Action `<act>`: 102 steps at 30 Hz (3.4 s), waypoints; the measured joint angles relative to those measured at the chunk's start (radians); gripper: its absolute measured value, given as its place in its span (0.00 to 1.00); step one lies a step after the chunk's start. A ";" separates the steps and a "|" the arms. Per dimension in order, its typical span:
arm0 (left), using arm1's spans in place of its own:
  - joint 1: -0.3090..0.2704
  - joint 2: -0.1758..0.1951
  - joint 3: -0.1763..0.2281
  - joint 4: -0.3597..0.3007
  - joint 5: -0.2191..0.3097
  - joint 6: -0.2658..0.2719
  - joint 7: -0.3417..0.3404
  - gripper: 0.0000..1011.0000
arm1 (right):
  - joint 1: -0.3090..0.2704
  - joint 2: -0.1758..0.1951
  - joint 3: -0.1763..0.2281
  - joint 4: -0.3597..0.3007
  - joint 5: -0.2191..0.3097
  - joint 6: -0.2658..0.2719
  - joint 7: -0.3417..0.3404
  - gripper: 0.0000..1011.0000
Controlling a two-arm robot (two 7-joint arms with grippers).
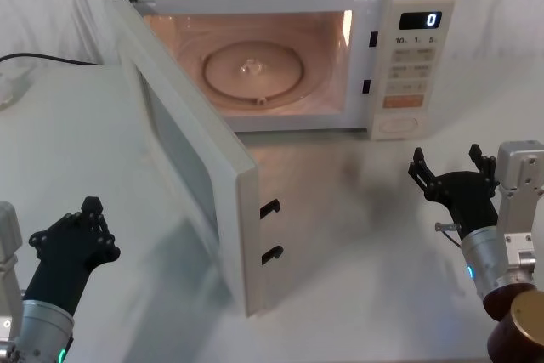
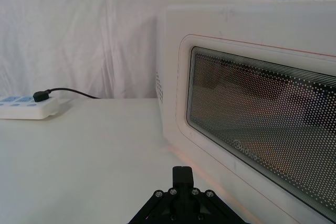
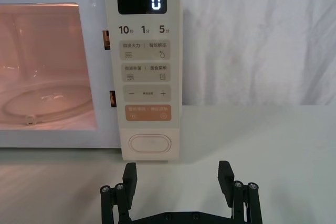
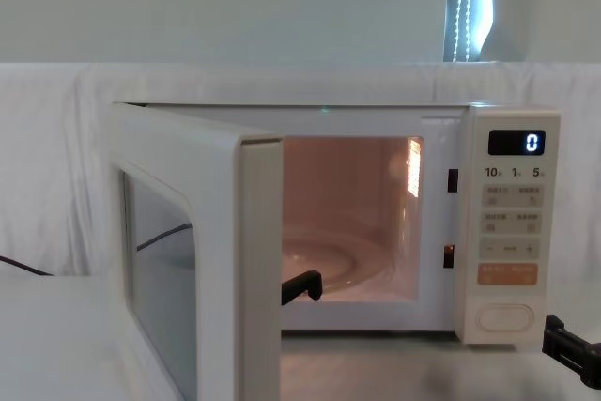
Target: Press the button to open the microwave door with one hand; close the microwave door with the other hand.
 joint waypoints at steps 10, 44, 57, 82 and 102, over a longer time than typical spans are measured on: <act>0.000 0.000 0.000 0.000 0.000 0.000 0.000 0.00 | 0.000 0.000 0.000 0.000 0.000 0.000 0.000 0.99; -0.042 -0.044 -0.052 -0.165 -0.046 0.060 -0.096 0.00 | 0.000 0.000 0.000 0.000 0.000 0.000 0.000 0.99; -0.173 -0.022 0.008 -0.101 -0.057 0.139 -0.126 0.00 | 0.000 0.000 0.000 0.000 0.000 0.000 0.000 0.99; -0.374 -0.061 0.157 0.062 0.018 0.153 -0.136 0.00 | 0.000 0.000 0.000 0.000 0.000 0.000 0.000 0.99; -0.537 -0.149 0.213 0.275 0.037 0.101 -0.138 0.00 | 0.000 0.000 0.000 0.000 0.000 0.000 0.000 0.99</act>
